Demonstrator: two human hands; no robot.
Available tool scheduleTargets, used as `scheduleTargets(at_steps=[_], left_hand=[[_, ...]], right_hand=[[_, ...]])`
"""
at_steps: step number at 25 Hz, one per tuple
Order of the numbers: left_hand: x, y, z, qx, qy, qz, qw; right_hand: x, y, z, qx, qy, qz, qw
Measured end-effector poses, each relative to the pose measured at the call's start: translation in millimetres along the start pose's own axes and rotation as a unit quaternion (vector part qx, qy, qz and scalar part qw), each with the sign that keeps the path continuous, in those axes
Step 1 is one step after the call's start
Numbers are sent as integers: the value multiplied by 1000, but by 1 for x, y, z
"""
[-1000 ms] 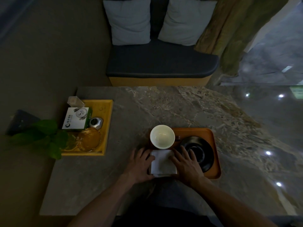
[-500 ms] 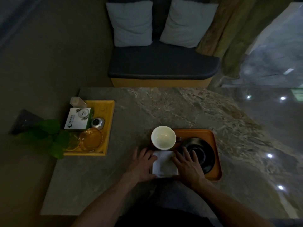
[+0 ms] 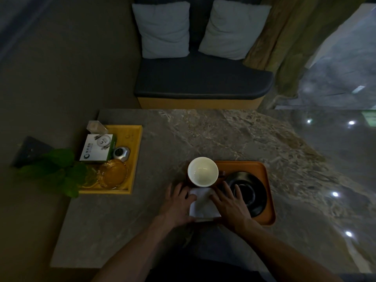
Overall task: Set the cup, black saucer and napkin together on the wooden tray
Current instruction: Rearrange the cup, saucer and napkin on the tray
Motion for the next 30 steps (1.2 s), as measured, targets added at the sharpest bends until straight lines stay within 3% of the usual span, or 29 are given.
scheduleTargets(at_steps=[30], left_hand=[[0,1,-3,-7,-14,-21,1000]], right_hand=[[0,3,2,12,10,-5,1000]])
Point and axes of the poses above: each hand's wrist, its own z-axis towards the middle knuckle, its own y-axis out of the palm, x = y × z, the point moved 4 cm from there along z, towards the middle knuckle, and after that the axes turned 12 degrees about -y, right-handed, at the moved point
